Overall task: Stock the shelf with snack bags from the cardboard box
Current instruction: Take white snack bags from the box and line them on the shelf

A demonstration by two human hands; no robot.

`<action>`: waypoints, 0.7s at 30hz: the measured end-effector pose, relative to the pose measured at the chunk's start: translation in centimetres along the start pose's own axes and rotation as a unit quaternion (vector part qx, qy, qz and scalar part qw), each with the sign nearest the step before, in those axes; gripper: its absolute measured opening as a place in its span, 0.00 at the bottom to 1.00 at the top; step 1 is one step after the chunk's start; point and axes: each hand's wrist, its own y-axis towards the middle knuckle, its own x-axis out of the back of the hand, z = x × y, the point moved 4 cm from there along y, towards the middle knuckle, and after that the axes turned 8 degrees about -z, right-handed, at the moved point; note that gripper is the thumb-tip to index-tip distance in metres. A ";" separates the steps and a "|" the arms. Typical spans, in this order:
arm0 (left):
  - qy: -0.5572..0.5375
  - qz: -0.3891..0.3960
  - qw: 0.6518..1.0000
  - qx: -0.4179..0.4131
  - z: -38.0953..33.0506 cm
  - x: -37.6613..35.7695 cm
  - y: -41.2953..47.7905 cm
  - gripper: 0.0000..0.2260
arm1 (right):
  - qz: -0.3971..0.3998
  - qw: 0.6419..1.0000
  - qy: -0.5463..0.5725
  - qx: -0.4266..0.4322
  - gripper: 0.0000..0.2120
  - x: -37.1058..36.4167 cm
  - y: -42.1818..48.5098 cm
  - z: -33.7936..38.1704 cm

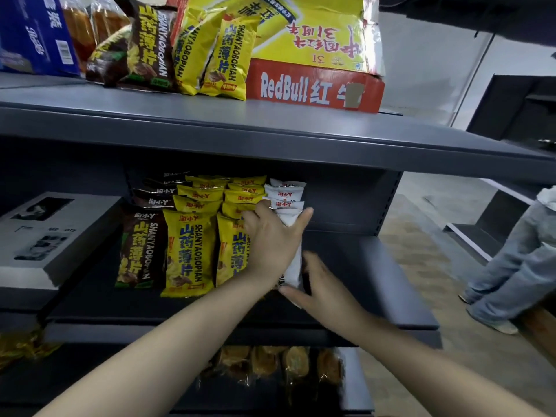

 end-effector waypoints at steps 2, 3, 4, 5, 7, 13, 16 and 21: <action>0.015 0.004 1.000 0.017 -0.5 -1.2 -0.3 0.34 | -0.019 0.996 0.074 -0.055 0.23 -0.5 0.4 -0.7; 0.018 0.014 0.999 0.034 -0.6 -1.8 -0.2 0.35 | -0.025 0.990 0.113 -0.079 0.22 -0.8 0.7 -1.0; 0.018 0.028 0.998 0.054 -0.6 -2.2 -0.1 0.35 | -0.027 0.983 0.150 -0.100 0.20 -1.0 0.9 -1.3; 0.013 0.043 0.996 0.076 -0.4 -2.5 0.0 0.36 | -0.024 0.977 0.176 -0.120 0.18 -1.1 1.1 -1.7; -0.011 0.078 0.991 0.109 0.3 -2.6 0.3 0.36 | -0.005 0.968 0.196 -0.154 0.12 -1.2 1.4 -2.4; 0.043 0.123 0.990 -0.055 2.1 -0.4 -1.2 0.26 | 0.044 0.903 0.344 -0.255 0.14 -2.0 1.6 -4.6; 0.188 0.106 0.945 -0.247 3.4 0.8 -2.7 0.27 | 0.074 0.879 0.381 -0.277 0.14 -2.9 1.5 -4.7; 0.366 0.097 0.865 -0.329 5.8 1.9 -4.0 0.35 | 0.027 0.937 0.223 -0.267 0.21 -2.3 1.6 -4.8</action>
